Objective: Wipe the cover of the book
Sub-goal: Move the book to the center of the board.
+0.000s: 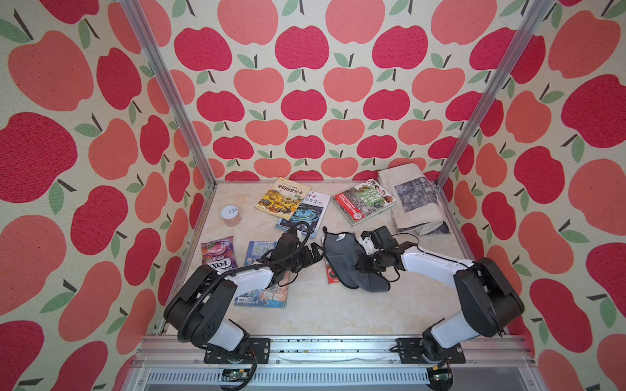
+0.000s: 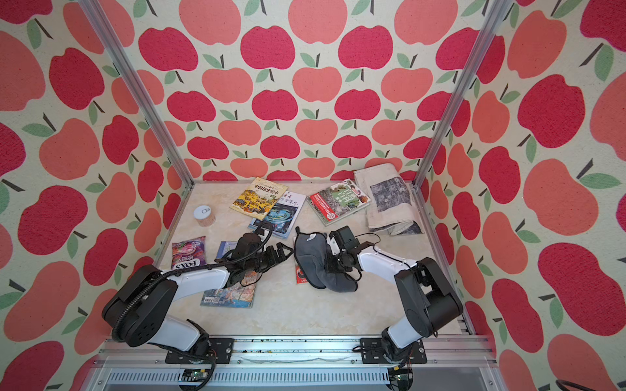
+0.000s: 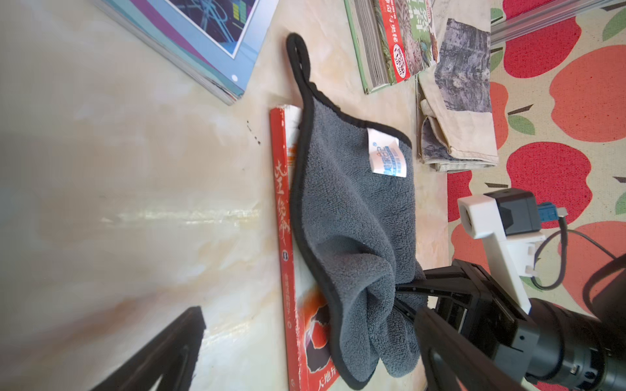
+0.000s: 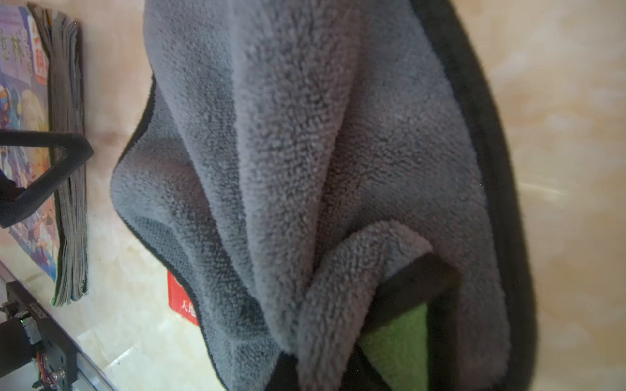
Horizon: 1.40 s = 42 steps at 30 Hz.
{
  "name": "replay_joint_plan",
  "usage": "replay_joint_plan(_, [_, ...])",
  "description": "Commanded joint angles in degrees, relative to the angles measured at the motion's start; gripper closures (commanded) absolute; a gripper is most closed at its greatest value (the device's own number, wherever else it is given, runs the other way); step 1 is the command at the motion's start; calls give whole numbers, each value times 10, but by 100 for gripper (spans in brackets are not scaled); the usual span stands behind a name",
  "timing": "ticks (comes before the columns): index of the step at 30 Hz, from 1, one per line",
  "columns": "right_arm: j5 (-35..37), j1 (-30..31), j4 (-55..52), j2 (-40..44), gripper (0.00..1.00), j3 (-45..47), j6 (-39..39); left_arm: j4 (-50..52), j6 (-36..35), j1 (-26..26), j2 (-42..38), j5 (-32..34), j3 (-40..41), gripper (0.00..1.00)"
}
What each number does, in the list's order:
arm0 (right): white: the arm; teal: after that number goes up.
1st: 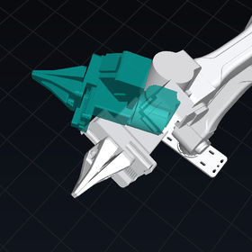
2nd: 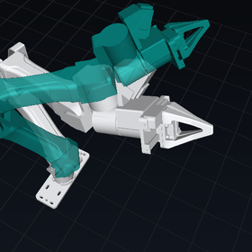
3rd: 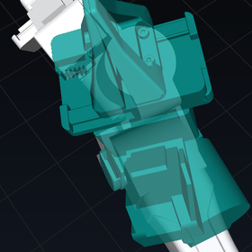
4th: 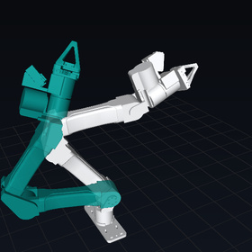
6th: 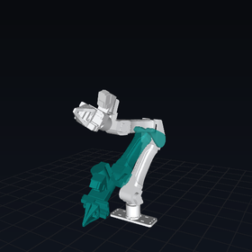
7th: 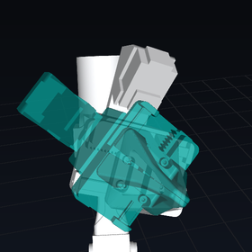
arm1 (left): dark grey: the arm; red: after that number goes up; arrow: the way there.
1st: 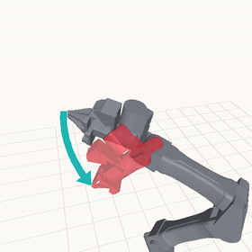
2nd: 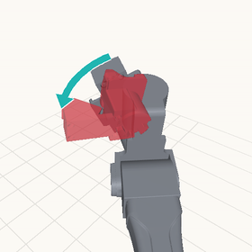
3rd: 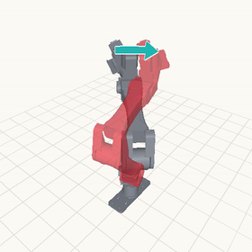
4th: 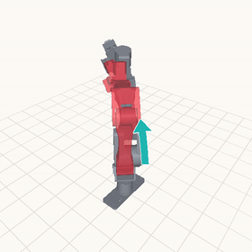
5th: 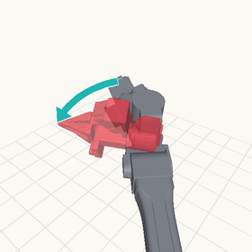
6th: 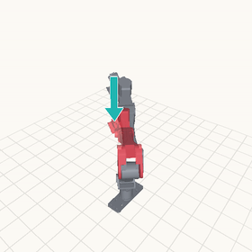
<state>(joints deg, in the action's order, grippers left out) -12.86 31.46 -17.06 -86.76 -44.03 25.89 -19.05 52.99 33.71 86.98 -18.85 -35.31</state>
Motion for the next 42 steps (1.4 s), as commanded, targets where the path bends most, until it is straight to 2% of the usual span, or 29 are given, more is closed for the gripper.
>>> replay_joint_plan(1, [77,-45,-82,50,100,16,21,-7,8,5,32,-9,-35,1])
replay_joint_plan(4, [111,-92,-120,98,100,-13,25,-20,0,0,71,-21,-64,1])
replay_joint_plan(7, [101,-137,-169,124,100,-61,19,-37,0,1,118,-40,-98,1])
replay_joint_plan(14, [105,-174,-220,193,100,-152,14,-29,1,28,235,-68,-197,1])
replay_joint_plan(19, [111,-192,-263,211,100,-197,-2,-32,26,93,276,-52,-248,1])
replay_joint_plan(26, [111,-206,-293,269,100,-140,-7,-31,66,181,240,11,-219,1])
replay_joint_plan(31, [81,-206,-270,328,100,-34,21,-8,45,228,178,50,-190,1])
replay_joint_plan(34, [76,-206,-256,333,100,0,26,2,38,225,196,50,-203,1])
replay_joint_plan(37, [72,-205,-255,325,100,-2,20,-38,49,212,214,43,-200,1])
replay_joint_plan(42, [83,-206,-266,333,100,-12,20,-14,50,220,260,27,-250,1])
